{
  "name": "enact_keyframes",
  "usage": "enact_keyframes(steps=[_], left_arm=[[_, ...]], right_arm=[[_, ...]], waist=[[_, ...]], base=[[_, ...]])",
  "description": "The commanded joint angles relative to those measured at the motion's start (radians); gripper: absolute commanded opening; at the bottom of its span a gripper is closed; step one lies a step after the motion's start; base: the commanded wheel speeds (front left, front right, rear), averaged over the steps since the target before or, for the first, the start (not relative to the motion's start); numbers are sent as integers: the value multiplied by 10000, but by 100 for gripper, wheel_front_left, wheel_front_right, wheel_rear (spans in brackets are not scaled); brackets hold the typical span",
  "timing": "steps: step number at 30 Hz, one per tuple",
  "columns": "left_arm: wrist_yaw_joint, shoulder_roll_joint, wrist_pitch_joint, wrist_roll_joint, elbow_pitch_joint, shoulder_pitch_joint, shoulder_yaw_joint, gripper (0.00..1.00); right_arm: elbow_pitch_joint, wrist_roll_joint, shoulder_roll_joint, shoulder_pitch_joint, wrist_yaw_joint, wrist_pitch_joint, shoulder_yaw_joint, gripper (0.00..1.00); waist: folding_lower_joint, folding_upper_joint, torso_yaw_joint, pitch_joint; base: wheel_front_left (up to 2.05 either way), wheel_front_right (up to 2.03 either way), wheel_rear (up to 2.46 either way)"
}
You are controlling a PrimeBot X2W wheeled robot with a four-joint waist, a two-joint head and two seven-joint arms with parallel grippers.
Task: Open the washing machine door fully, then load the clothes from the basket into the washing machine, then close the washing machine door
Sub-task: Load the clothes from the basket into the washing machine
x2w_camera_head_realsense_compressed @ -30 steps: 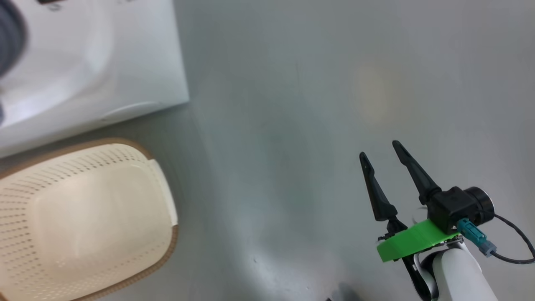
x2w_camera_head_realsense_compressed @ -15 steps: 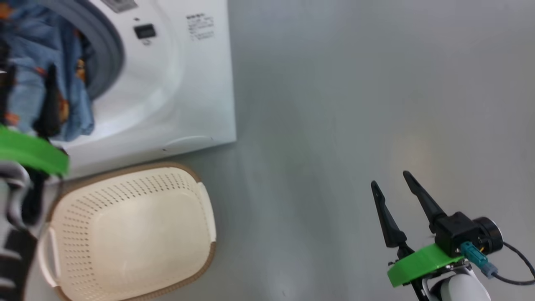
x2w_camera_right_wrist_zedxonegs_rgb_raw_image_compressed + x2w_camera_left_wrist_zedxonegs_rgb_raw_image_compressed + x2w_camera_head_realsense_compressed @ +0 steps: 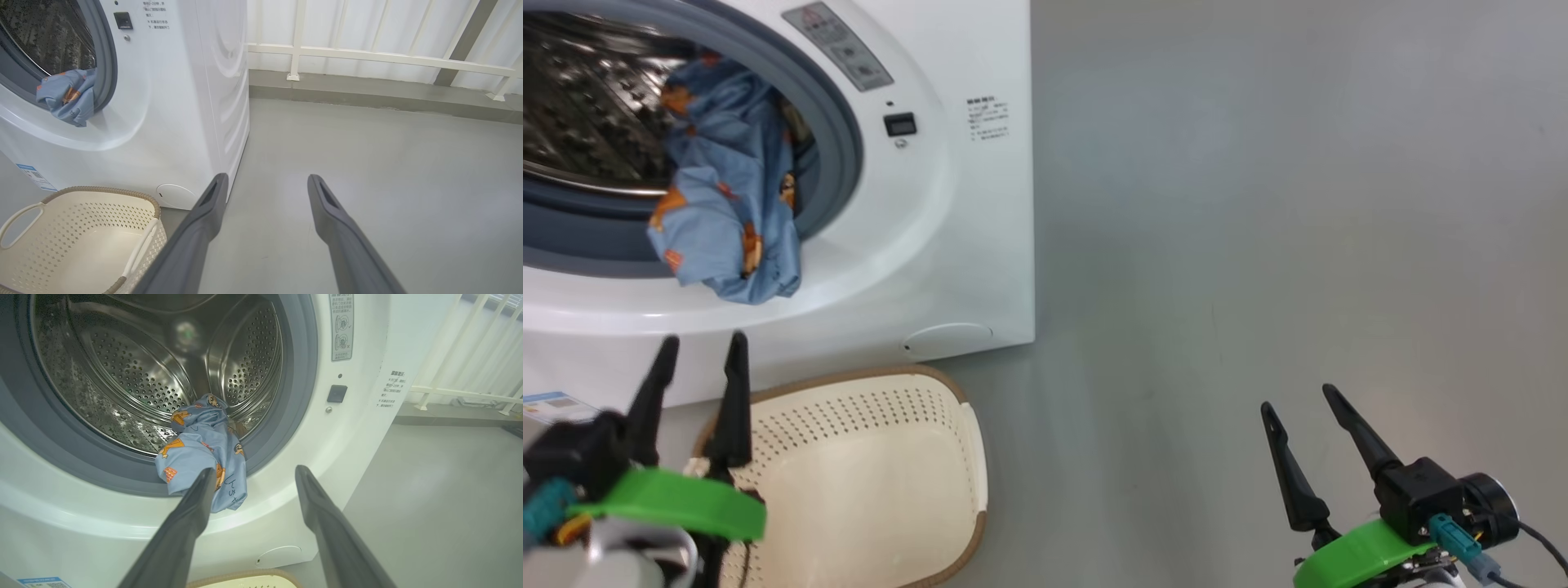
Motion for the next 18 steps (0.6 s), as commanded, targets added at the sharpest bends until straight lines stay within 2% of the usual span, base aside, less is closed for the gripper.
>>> enact_keyframes(steps=[1, 8, 13, 18], left_arm=[[197, 51, -53, 271, -548, 290, 592, 100], [399, -999, -53, 1245, -1233, 1591, 1146, 100], [177, -1361, -53, 2342, -1208, 2043, 1282, 100], [-69, -1889, -53, 2808, -1084, 2381, 1599, 100]], right_arm=[[-279, -6, -54, 142, 16, 16, 207, 100], [-292, 80, -52, 300, 16, 45, 368, 100], [-258, 118, -51, 328, 16, 50, 490, 100], [-201, 185, -50, 283, 16, 23, 550, 100]], waist=[[0, 0, 209, -357], [0, 0, 234, -660], [0, 0, 199, -767], [0, 0, 123, -830]], base=[[0, 0, 0], [0, 0, 0], [0, 0, 0], [0, 0, 0]])
